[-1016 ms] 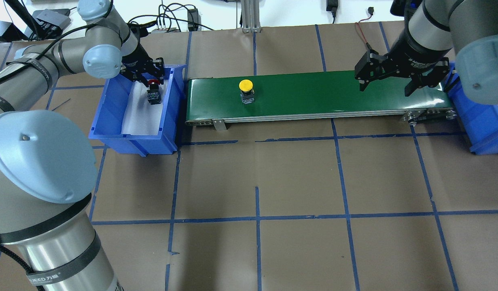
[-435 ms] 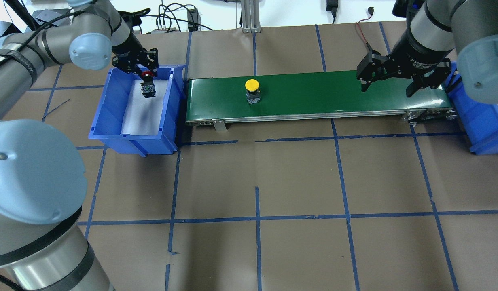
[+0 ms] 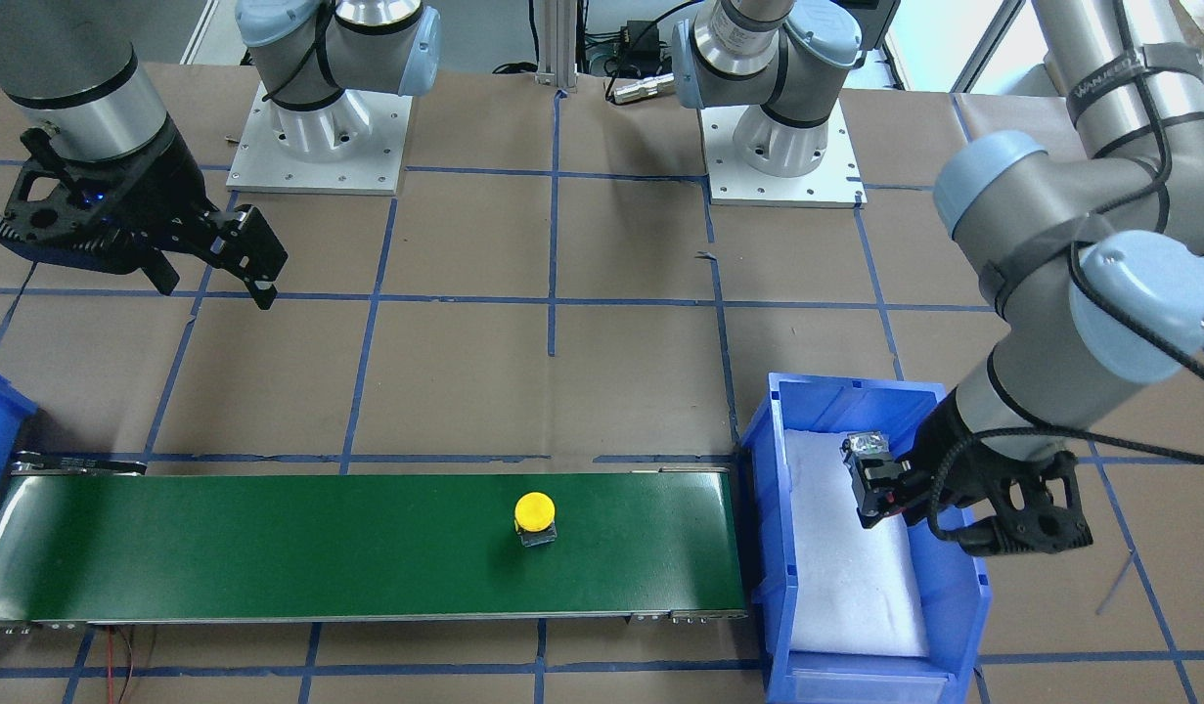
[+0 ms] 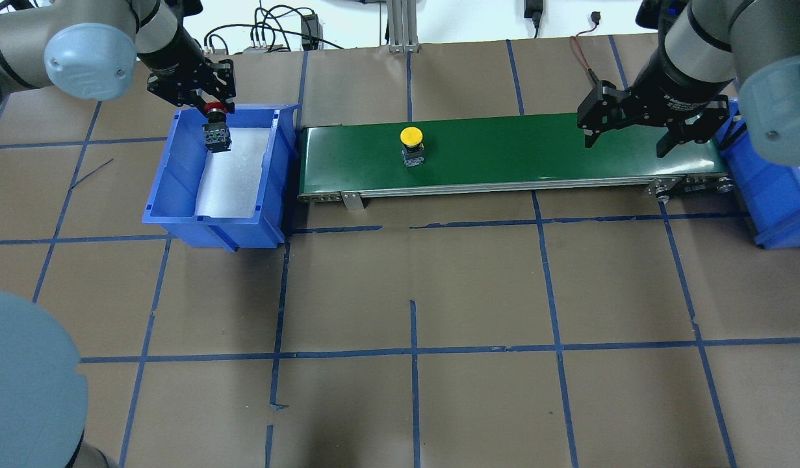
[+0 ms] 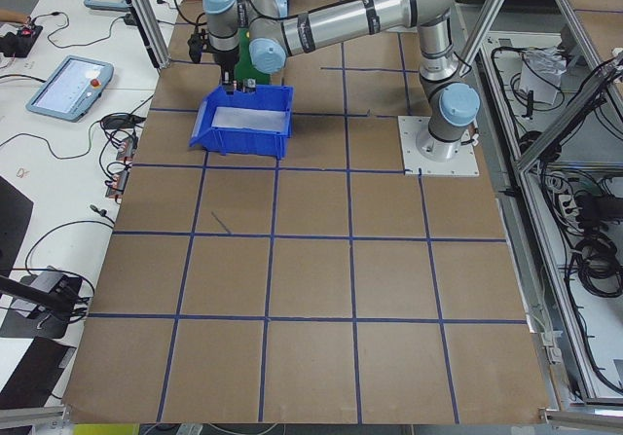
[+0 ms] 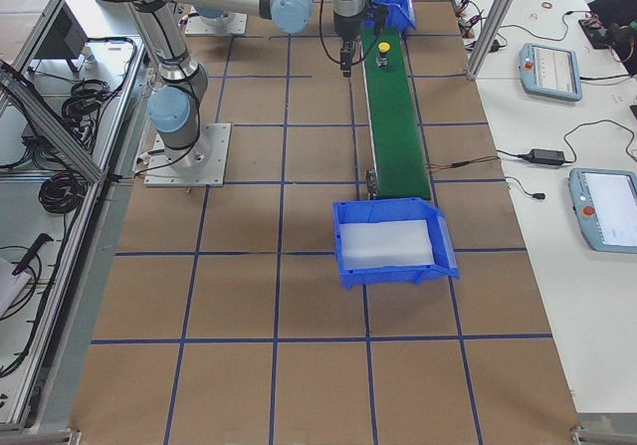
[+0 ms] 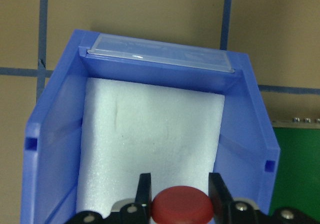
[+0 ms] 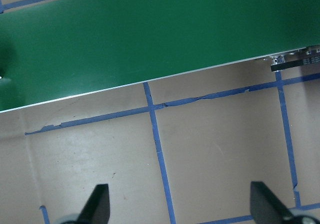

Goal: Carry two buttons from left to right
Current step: 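Lift the red button out of the bin with the left gripper, then carry the red button with the left gripper onto the conveyor start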

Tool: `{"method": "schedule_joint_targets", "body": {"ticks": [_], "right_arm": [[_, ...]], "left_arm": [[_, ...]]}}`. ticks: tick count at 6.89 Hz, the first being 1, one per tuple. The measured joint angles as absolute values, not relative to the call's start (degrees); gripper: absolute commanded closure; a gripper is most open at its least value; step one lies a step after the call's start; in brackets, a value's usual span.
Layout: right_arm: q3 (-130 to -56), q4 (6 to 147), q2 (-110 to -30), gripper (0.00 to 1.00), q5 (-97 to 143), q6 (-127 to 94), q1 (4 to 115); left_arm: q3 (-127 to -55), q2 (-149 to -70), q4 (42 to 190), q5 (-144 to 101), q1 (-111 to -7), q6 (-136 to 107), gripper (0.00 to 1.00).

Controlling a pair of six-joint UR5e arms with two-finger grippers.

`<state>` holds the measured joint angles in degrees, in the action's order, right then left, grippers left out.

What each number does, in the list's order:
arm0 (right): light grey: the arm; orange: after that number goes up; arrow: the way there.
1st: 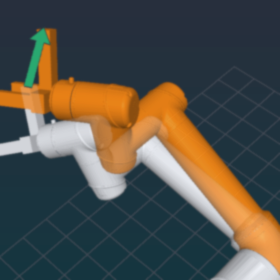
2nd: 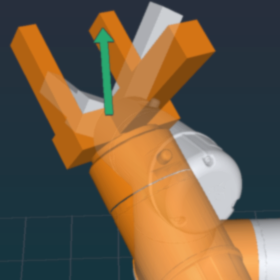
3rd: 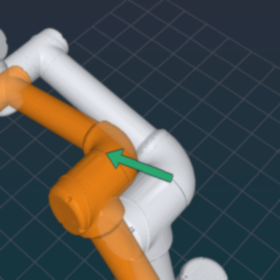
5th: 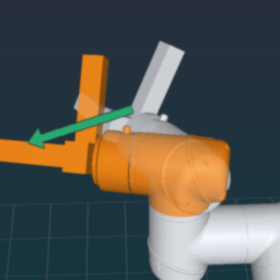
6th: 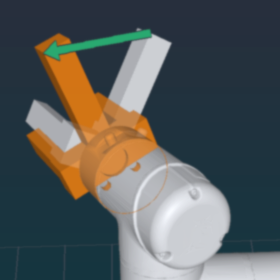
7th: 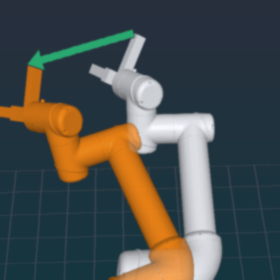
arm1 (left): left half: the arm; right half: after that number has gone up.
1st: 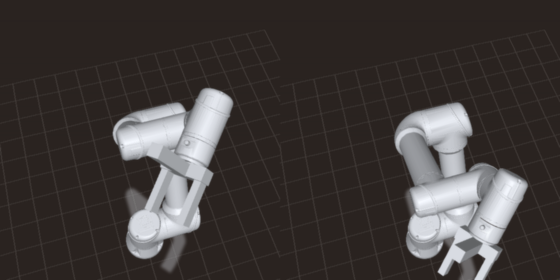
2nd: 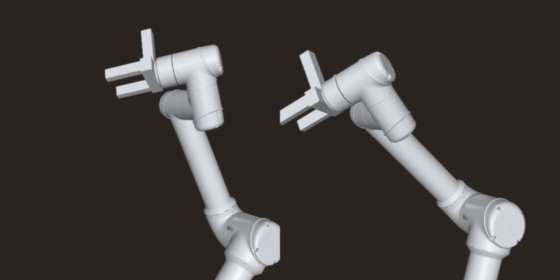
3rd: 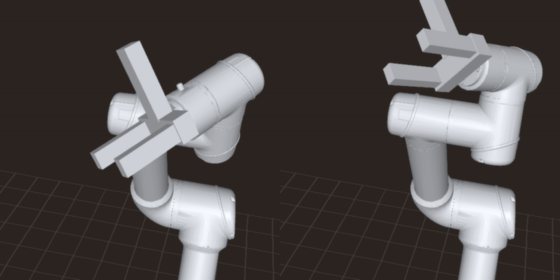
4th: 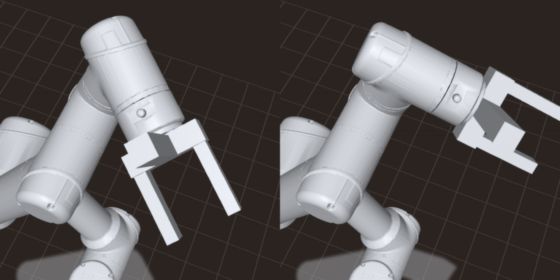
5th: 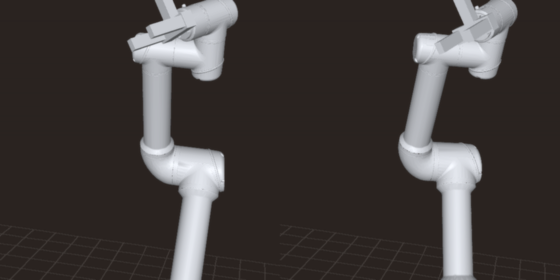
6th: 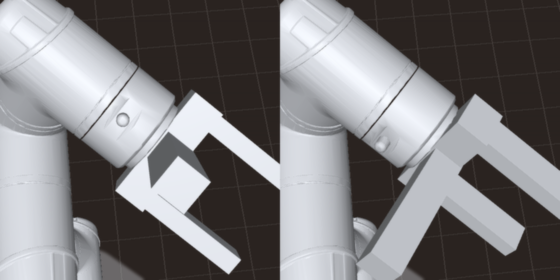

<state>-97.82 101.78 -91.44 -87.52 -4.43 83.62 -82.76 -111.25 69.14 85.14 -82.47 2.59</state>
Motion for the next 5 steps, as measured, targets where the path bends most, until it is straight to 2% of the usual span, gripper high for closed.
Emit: {"method": "schedule_joint_targets", "body": {"ticks": [2,5], "right_arm": [[-97.85,101.68,-91.53,0.00,-86.32,-4.61,83.73],[-98.14,101.52,-91.58,0.00,-85.82,-4.61,83.68]], "left_arm": [[-86.11,-107.10,64.69,85.80,-88.94,-1.76,0.82],[-91.01,-106.57,52.34,85.40,-96.23,-5.67,0.85]]}}
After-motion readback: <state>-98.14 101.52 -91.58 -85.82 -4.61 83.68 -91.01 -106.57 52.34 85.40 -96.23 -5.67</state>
